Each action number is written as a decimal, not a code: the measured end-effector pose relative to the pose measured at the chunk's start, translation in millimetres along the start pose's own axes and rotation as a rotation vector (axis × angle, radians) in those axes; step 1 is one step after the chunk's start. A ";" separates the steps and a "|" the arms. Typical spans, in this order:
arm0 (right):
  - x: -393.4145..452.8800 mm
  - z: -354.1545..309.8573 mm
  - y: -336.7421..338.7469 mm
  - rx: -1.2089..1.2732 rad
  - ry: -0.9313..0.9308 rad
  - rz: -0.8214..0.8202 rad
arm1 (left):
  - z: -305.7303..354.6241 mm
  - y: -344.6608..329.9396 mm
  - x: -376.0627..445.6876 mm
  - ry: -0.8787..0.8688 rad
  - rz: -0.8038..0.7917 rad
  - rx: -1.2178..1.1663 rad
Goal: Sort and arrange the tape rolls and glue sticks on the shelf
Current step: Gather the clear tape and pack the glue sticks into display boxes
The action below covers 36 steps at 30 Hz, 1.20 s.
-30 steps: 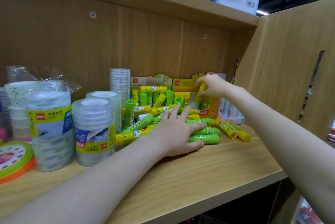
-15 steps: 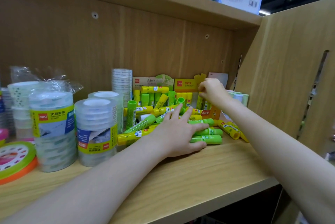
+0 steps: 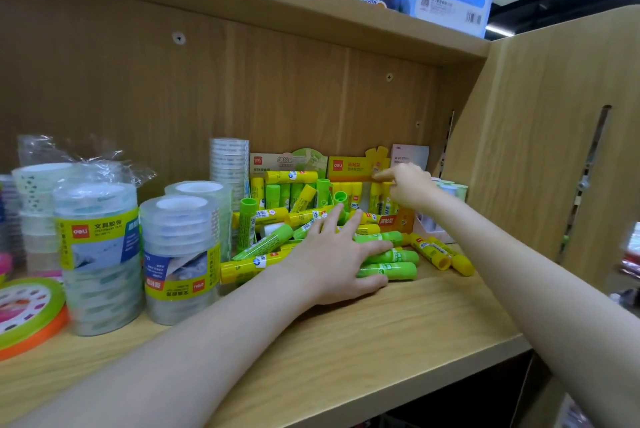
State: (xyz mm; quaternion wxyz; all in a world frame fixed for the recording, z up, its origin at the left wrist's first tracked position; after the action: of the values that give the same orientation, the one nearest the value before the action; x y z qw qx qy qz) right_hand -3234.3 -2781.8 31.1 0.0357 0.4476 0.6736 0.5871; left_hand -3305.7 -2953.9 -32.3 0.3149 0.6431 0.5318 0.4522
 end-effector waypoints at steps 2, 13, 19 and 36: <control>-17.6 4.3 23.7 0.116 0.060 0.126 | 0.1 0.0 -0.2 0.002 -0.004 0.003; -83.8 16.8 16.3 -0.106 -0.079 -0.229 | 0.3 1.6 -2.3 -0.001 -0.013 -0.006; -90.4 15.1 42.6 0.247 -0.180 -0.216 | 0.2 0.5 -1.4 0.002 -0.010 -0.011; -3.5 2.2 -7.2 0.123 0.179 0.189 | 0.3 -1.0 0.7 0.000 0.007 0.004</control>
State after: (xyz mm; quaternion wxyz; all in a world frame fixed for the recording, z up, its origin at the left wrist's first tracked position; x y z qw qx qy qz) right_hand -3235.0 -2781.7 22.8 -0.1075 0.4562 0.6635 0.5832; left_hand -3305.8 -2952.9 -33.2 0.3120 0.6454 0.5306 0.4523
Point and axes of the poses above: each hand's wrist, its own x-axis towards the middle knuckle, its own y-axis out of the back of the hand, z = x × y, the point moved 2 cm from there along x, towards the middle knuckle, and after that the axes turned 15 degrees about x, right-handed, at the moved point
